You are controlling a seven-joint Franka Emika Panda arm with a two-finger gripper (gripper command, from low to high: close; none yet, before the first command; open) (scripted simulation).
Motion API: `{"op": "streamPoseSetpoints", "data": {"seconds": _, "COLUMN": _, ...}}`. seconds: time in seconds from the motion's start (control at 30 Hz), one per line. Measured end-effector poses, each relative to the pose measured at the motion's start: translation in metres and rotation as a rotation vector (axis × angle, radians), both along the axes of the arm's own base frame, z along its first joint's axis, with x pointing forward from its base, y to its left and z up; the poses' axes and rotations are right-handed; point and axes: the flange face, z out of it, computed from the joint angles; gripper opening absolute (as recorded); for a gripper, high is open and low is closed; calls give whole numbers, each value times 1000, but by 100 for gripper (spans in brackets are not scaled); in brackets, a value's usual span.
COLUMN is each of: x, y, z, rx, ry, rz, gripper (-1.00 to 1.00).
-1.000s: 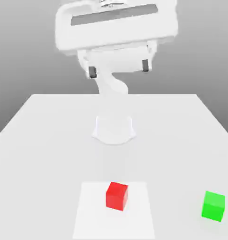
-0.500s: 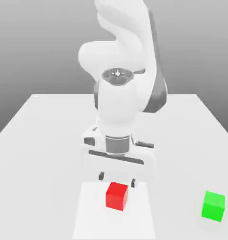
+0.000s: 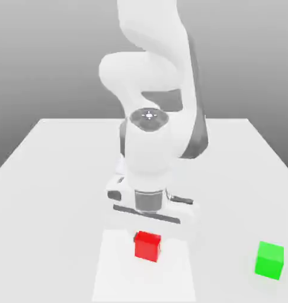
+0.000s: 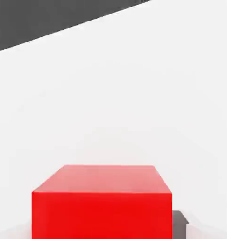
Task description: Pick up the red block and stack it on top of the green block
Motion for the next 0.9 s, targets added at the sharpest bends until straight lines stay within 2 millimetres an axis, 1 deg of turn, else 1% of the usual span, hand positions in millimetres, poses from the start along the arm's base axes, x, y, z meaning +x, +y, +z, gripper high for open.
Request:
{"op": "streamPoseSetpoints", "data": {"seconds": 0.07, "x": -1, "y": 2, "z": 16, "rx": 1, "ry": 2, "rz": 7, "gripper": -100}}
{"op": "streamPoseSetpoints", "data": {"seconds": 0.1, "x": 2, "y": 10, "z": 20, "rx": -1, "ry": 3, "rz": 46, "gripper": -100}}
{"op": "streamPoseSetpoints", "data": {"seconds": 0.27, "x": 19, "y": 74, "z": 32, "rx": -14, "ry": 4, "rz": 332, "gripper": -100}}
{"op": "streamPoseSetpoints", "data": {"seconds": 0.4, "x": 28, "y": 128, "z": 39, "rx": -17, "ry": 6, "rz": 564, "gripper": -100}}
{"op": "streamPoseSetpoints", "data": {"seconds": 0.53, "x": 30, "y": 182, "z": 46, "rx": -15, "ry": 8, "rz": 791, "gripper": -100}}
{"op": "streamPoseSetpoints", "data": {"seconds": 0.67, "x": 24, "y": 239, "z": 55, "rx": -5, "ry": 7, "rz": 1016, "gripper": -100}}
{"op": "streamPoseSetpoints", "data": {"seconds": 0.7, "x": 22, "y": 251, "z": 54, "rx": -2, "ry": 6, "rz": 1060, "gripper": -100}}
{"op": "streamPoseSetpoints", "data": {"seconds": 0.73, "x": 21, "y": 257, "z": 47, "rx": -1, "ry": 5, "rz": 1082, "gripper": -100}}
{"op": "streamPoseSetpoints", "data": {"seconds": 0.83, "x": 20, "y": 262, "z": 11, "rx": 0, "ry": 5, "rz": 1102, "gripper": -100}}
{"op": "streamPoseSetpoints", "data": {"seconds": 0.87, "x": 20, "y": 262, "z": 0, "rx": 0, "ry": 5, "rz": 1103, "gripper": 100}}
{"op": "streamPoseSetpoints", "data": {"seconds": 0.9, "x": 20, "y": 262, "z": 0, "rx": 0, "ry": 5, "rz": 1103, "gripper": 100}}
